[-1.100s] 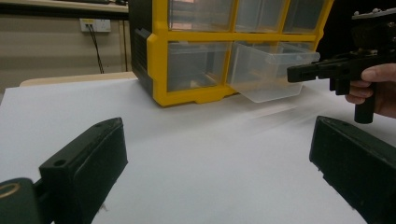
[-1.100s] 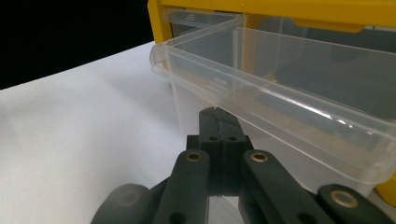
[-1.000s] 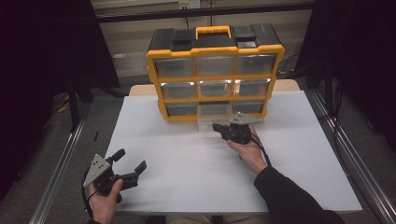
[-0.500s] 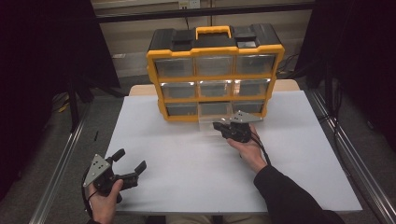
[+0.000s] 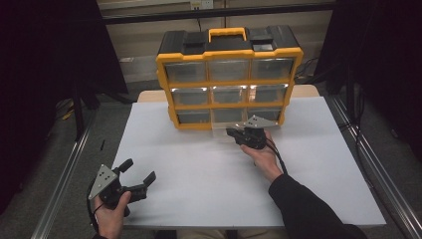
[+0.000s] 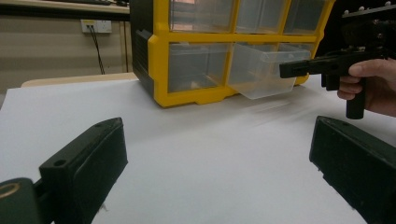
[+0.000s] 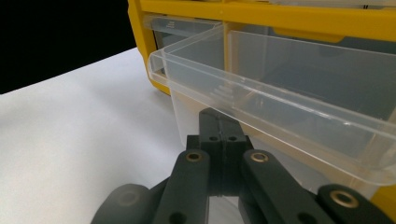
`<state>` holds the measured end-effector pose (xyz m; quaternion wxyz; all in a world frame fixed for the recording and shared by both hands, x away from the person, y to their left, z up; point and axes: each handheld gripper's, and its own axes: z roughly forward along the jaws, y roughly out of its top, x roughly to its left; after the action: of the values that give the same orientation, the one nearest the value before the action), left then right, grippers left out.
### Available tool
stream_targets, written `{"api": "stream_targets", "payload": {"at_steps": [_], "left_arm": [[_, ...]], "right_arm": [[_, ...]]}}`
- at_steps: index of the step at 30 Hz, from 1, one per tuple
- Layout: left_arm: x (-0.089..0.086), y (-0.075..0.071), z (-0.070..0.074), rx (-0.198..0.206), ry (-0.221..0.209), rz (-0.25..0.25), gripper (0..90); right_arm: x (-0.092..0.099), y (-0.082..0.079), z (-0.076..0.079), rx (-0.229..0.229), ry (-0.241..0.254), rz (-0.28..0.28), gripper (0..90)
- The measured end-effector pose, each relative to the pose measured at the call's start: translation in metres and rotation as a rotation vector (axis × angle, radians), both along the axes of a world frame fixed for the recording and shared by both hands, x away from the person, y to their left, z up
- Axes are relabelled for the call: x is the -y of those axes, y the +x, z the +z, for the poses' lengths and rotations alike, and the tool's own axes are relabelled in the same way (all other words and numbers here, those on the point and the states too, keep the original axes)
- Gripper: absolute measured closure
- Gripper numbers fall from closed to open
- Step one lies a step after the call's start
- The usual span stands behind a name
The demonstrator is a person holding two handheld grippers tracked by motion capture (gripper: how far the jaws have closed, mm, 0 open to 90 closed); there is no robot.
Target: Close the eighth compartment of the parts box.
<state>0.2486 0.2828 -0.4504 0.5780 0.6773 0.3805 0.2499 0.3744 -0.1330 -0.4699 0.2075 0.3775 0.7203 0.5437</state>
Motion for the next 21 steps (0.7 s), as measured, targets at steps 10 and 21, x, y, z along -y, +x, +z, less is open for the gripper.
{"api": "stream_targets", "payload": {"at_steps": [10, 21], "left_arm": [[0.0, 0.0, 0.0, 0.0, -0.002, -0.004, 3.8], [0.0, 0.0, 0.0, 0.001, 0.001, 0.001, 3.8]], "right_arm": [[0.001, 0.005, -0.002, -0.004, 0.007, -0.002, 90.0], [0.0, 0.011, -0.001, -0.007, 0.0, -0.024, 90.0]]}}
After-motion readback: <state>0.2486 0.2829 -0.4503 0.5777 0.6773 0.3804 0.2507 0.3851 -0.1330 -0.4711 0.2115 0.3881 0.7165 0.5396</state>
